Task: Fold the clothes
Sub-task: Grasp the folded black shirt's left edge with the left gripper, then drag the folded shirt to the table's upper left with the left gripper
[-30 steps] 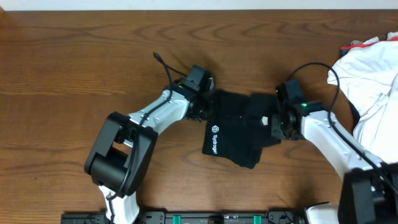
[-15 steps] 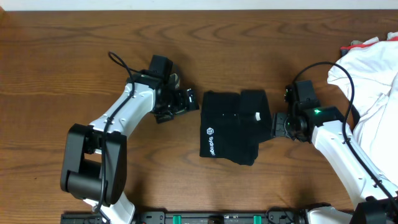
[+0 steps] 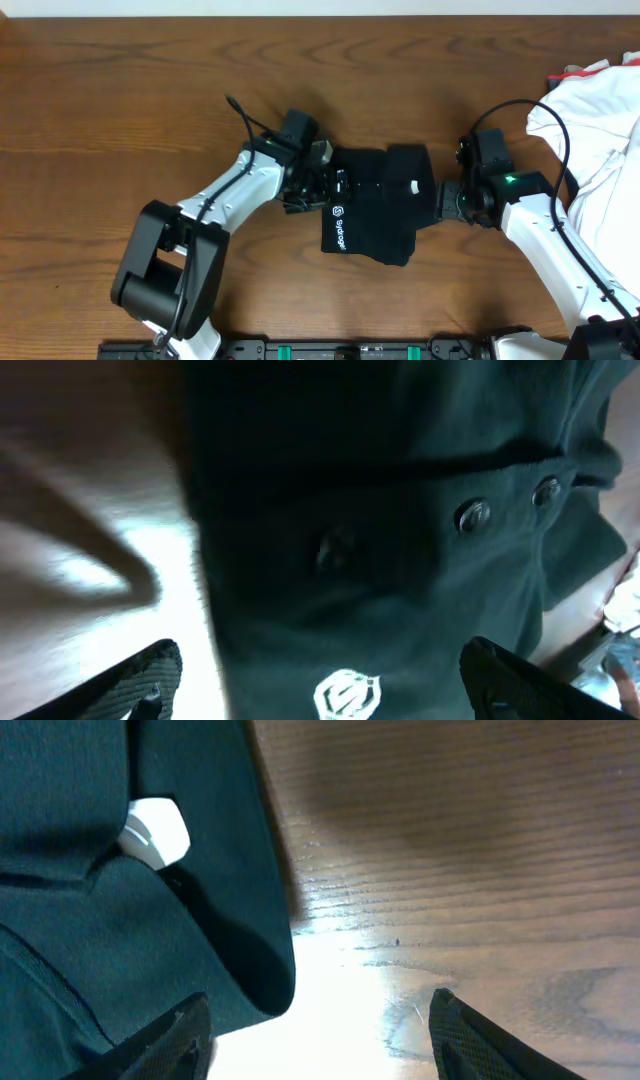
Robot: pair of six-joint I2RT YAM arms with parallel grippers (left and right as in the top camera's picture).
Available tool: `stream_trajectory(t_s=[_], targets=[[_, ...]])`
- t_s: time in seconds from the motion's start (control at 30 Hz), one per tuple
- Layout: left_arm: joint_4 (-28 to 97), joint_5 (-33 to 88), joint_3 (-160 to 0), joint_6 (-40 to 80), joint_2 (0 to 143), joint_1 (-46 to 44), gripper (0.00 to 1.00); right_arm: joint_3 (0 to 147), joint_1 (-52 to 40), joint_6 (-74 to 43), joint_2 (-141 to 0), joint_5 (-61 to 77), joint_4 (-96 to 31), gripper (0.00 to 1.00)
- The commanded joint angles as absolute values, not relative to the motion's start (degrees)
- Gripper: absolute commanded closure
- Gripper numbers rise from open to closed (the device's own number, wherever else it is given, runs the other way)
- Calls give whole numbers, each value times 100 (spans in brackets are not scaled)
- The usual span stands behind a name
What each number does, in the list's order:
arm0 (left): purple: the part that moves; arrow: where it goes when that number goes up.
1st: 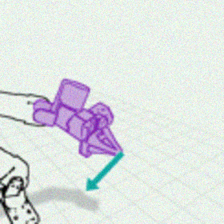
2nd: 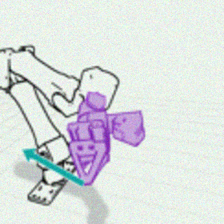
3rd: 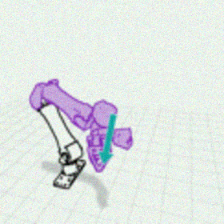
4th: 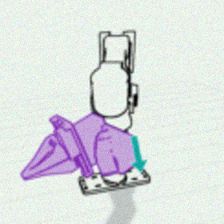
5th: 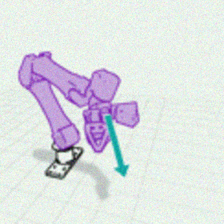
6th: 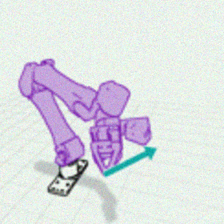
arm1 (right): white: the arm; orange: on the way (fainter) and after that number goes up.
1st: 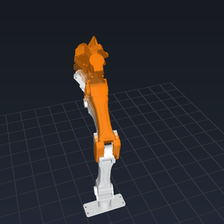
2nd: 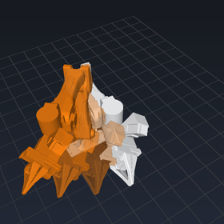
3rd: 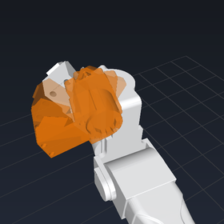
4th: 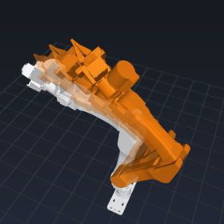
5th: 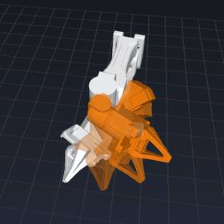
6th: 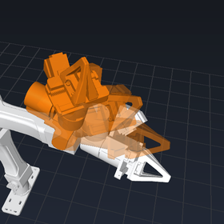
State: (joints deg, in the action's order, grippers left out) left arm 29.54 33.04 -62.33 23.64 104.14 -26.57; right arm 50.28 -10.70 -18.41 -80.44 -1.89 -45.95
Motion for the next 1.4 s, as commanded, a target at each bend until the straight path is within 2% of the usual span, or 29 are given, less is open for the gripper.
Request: stream_trajectory(t_s=[0.0,0.1,0.27,0.4,0.47,0.63,0.73,0.97,1.17,1.37], targets=[[2556,3376,-5981,2685,10453,-2803,9,5057,-1041,-1798,-7994,-167,-4609,32],[2198,3492,-5920,2799,10554,-2888,12,5057,-1039,-1798,-7994,-169,-4587,32],[1831,3649,-5920,2797,10755,-3041,34,5057,-1039,-1796,-7994,-169,-4569,32],[1592,3645,-5920,2799,10932,-3098,67,5057,-1041,-1798,-7994,-169,-4582,32],[1621,3647,-5920,2799,11002,-3094,92,5057,-1041,-1796,-7994,-169,-4582,32],[1656,3671,-5922,2797,10945,-3006,94,5057,-1039,-1796,-7994,-172,-4587,32],[1656,3669,-5927,2794,10772,-2661,94,5057,-1041,-1796,-7994,-172,-4598,32],[1441,3671,-5927,3291,10433,-718,94,5057,-1041,-1796,-7994,-172,-4727,33],[725,3680,-5924,3844,10449,941,94,5057,-1041,-1802,-7994,-169,-4740,34],[464,2773,-5924,4510,10495,2189,94,5057,-1041,-1876,-7994,-165,-4807,36]])
